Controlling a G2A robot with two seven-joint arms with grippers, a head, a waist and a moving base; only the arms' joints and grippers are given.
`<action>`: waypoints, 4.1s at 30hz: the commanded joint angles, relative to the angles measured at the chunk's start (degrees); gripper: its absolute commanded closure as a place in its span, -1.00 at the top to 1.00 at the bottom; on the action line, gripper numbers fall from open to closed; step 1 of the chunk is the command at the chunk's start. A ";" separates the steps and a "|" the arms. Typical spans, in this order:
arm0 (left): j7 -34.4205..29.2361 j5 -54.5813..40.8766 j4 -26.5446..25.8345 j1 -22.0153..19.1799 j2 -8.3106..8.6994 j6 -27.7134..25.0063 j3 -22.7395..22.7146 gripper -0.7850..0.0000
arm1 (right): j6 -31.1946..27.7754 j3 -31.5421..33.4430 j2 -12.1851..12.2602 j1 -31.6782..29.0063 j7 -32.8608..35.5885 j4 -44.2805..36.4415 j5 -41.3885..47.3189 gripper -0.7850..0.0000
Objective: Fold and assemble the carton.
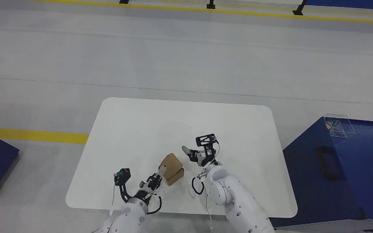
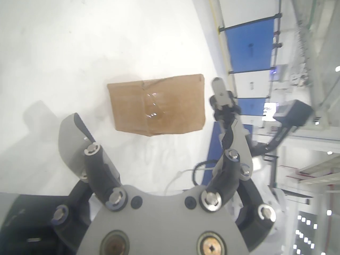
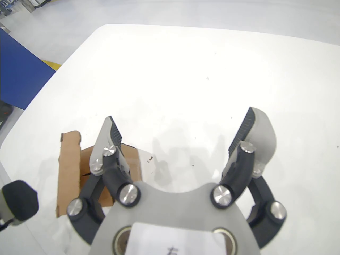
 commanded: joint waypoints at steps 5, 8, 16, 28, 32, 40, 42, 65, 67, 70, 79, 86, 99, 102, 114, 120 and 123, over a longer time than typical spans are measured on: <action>-4.21 -6.68 3.33 -3.76 -0.12 -0.06 -1.95 -0.13 | -1.53 -1.13 0.26 -1.58 3.16 -2.96 -3.61 1.00; -4.25 -7.64 4.97 -4.65 -0.21 -1.23 -1.37 -0.06 | -0.56 -2.24 0.04 -1.15 3.96 -2.14 -5.09 1.00; -2.14 -9.04 8.58 -5.90 -0.40 -3.34 -0.63 -0.04 | 0.09 -4.26 -0.58 0.35 5.26 -0.20 -6.40 1.00; -0.75 -9.28 10.94 -7.00 -0.54 -3.76 0.90 0.00 | 0.59 -6.05 -1.34 1.49 6.11 2.52 -7.39 1.00; -0.50 -8.98 11.36 -7.31 -0.59 -3.42 1.55 0.04 | 0.30 -6.17 -1.58 1.97 6.32 3.56 -6.79 1.00; -0.21 -8.56 11.71 -7.61 -0.57 -3.11 2.05 0.01 | 0.45 -6.04 -1.87 2.24 5.95 4.21 -6.67 1.00; -0.08 -8.50 11.70 -7.63 -0.56 -3.03 2.10 0.00 | 0.45 -5.92 -1.91 2.18 5.88 4.20 -6.64 1.00; 1.13 -7.31 11.91 -8.21 -0.59 -1.23 3.37 -0.04 | -0.71 -4.73 -2.27 2.23 6.69 5.53 -6.05 1.00; 1.19 -7.00 12.05 -8.38 -0.61 -0.87 3.60 -0.05 | -0.67 -4.54 -2.26 2.22 6.79 5.61 -6.28 1.00; 1.26 -6.53 12.38 -8.65 -0.65 -0.28 4.07 -0.08 | -0.78 -4.18 -2.25 2.30 7.12 5.81 -6.30 1.00; 1.75 -5.94 13.78 -9.83 -0.91 1.46 5.36 -0.09 | -0.79 -3.80 -2.39 2.43 7.62 6.35 -6.06 1.00; 2.32 -6.00 13.68 -9.87 -1.00 1.84 5.53 -0.11 | -2.73 -2.47 -2.11 0.25 4.27 2.83 -5.04 1.00; 9.30 -5.39 6.23 -4.54 -0.62 -5.28 2.66 1.00 | -0.83 -3.53 -2.38 1.45 9.82 4.72 -8.27 1.00; 9.81 -1.88 4.39 -2.64 -0.20 -10.82 2.74 1.00 | -0.81 -3.45 -2.45 1.91 10.81 5.06 -8.24 1.00; 11.81 7.11 3.02 -1.84 0.59 -20.46 2.15 1.00 | -0.77 0.53 -1.84 -1.35 7.00 -0.10 -6.45 1.00; 10.99 28.07 5.15 -2.19 2.92 -37.75 -2.75 1.00 | -0.77 1.33 -1.86 0.33 12.84 3.56 -5.14 1.00; 14.98 40.89 7.49 -0.74 4.16 -45.59 -5.05 1.00 | -2.52 0.76 -2.14 3.19 17.30 7.39 -3.46 1.00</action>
